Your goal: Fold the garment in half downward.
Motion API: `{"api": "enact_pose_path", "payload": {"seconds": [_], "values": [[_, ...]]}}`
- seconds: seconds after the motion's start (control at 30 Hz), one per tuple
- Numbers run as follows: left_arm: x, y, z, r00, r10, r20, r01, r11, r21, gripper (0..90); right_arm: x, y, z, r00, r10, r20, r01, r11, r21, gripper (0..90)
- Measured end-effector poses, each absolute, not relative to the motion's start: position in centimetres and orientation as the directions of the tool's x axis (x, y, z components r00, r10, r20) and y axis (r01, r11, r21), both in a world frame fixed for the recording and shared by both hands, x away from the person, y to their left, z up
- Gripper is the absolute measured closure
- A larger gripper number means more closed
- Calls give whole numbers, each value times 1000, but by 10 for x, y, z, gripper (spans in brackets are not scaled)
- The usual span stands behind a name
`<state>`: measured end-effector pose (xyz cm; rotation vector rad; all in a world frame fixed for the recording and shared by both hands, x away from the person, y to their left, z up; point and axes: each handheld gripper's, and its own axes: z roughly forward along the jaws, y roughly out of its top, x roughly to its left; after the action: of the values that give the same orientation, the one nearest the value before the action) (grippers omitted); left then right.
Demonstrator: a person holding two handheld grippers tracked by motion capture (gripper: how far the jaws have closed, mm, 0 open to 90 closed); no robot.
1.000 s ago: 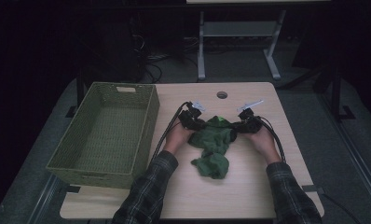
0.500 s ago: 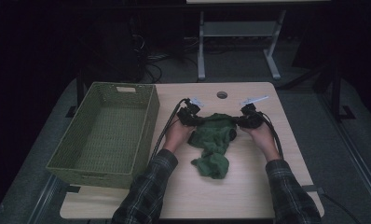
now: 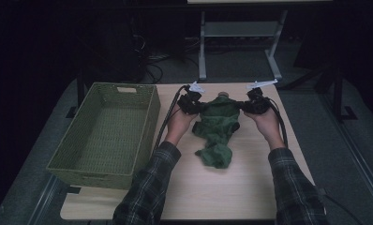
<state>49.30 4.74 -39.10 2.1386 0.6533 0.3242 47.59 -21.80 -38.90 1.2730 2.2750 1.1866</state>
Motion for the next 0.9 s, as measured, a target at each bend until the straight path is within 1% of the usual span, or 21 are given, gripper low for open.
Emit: {"api": "enact_pose_path", "payload": {"seconds": [0.1, 0.17, 0.23, 0.27, 0.37, 0.5, 0.6, 0.67, 0.7, 0.73, 0.77, 0.8, 0.83, 0.9], "values": [[487, 48, -387, 835, 550, -13, 331, -484, 810, 870, 472, -218, -385, -583, 798, 154, 567, 264, 780, 884], [477, 49, -387, 849, 529, -7, 313, -491, 813, 870, 464, -217, -388, -600, 784, 159, 552, 262, 791, 884], [473, 49, -387, 849, 529, -14, 313, -481, 819, 870, 461, -217, -390, -607, 777, 164, 548, 260, 795, 884], [466, 51, -388, 851, 525, -1, 301, -488, 819, 870, 453, -218, -393, -618, 769, 165, 537, 260, 803, 883], [459, 53, -387, 852, 524, 11, 291, -489, 822, 869, 446, -220, -395, -627, 761, 165, 532, 263, 805, 883], [445, 57, -383, 857, 516, 15, 274, -481, 833, 868, 433, -222, -395, -651, 742, 159, 511, 273, 815, 881], [428, 61, -383, 871, 491, 14, 256, -479, 839, 868, 418, -220, -394, -678, 718, 157, 494, 286, 821, 881], [420, 64, -384, 877, 480, 6, 253, -473, 844, 867, 408, -217, -395, -695, 705, 143, 466, 290, 836, 881], [420, 64, -384, 877, 480, 6, 253, -473, 844, 867, 408, -217, -395, -695, 705, 143, 466, 290, 836, 881], [416, 65, -385, 881, 474, 1, 250, -467, 848, 867, 399, -215, -394, -711, 686, 151, 468, 303, 830, 881], [408, 67, -386, 889, 458, 4, 241, -475, 846, 866, 395, -214, -394, -720, 680, 142, 456, 308, 835, 881], [408, 67, -386, 889, 458, 4, 241, -475, 846, 866, 395, -214, -394, -720, 680, 142, 456, 308, 835, 881], [404, 68, -386, 891, 454, 3, 240, -476, 846, 866, 386, -212, -394, -732, 670, 123, 438, 325, 838, 881], [397, 71, -387, 896, 444, 1, 234, -474, 849, 866, 383, -211, -394, -736, 667, 118, 436, 333, 836, 881]]}}
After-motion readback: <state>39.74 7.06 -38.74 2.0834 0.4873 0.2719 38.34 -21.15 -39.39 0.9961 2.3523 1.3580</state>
